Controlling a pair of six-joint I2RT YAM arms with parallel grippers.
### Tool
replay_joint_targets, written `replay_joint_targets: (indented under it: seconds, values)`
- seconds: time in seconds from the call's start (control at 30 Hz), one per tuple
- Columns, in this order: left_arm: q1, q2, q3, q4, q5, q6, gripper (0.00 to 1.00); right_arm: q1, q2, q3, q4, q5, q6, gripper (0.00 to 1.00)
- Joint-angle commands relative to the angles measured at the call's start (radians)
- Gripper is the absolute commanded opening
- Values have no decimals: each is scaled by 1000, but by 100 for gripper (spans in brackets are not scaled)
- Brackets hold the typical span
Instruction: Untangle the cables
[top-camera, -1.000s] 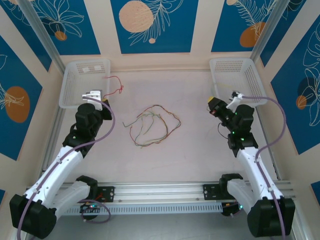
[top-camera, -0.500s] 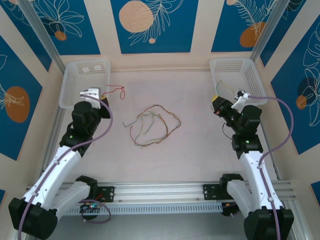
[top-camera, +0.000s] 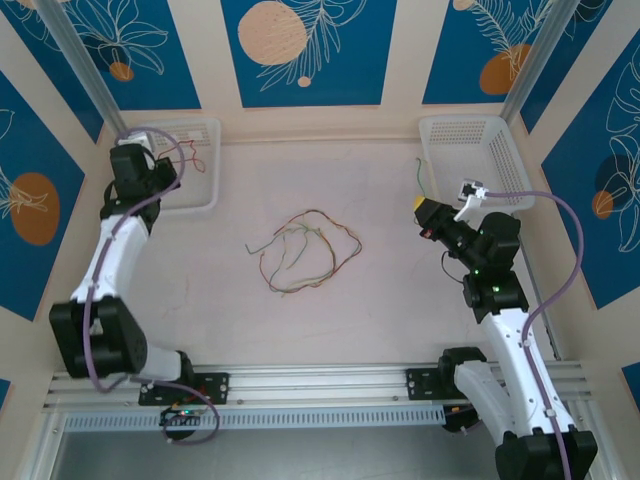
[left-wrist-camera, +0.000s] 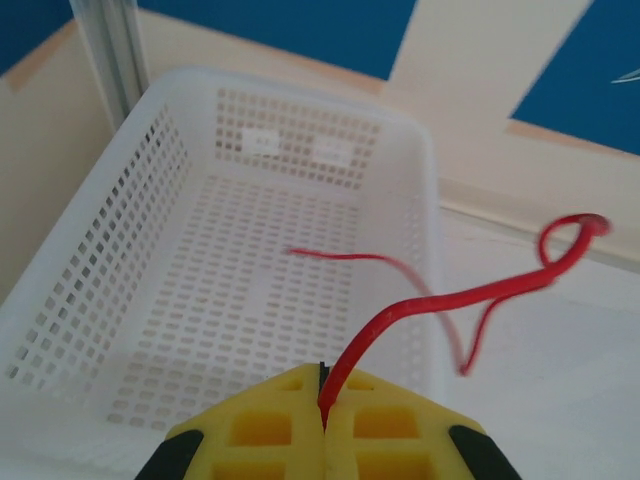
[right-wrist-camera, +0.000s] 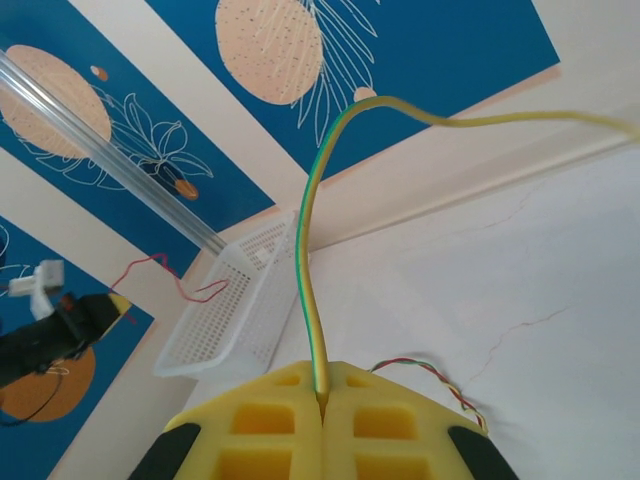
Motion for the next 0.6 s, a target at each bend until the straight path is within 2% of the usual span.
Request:
replay_joint_targets:
  seconds: [0.0, 0.23, 0.33, 0.43, 0.5, 0.57]
  values:
    - [42, 113, 123, -99, 77, 3, 0, 10, -24, 45, -43, -4, -49, 0]
    - [62, 380, 385, -205, 30, 90, 0, 24, -39, 54, -64, 3, -61, 0]
    - [64, 450, 435, -188, 65, 108, 15, 27, -46, 57, -68, 8, -65, 0]
    - [65, 496, 462, -187, 36, 97, 40, 30, -54, 62, -76, 8, -69, 0]
    - [64, 510, 472, -199, -7, 91, 49, 32, -60, 68, -85, 10, -74, 0]
    - [62, 508, 475, -218, -50, 79, 52, 34, -67, 71, -97, 14, -80, 0]
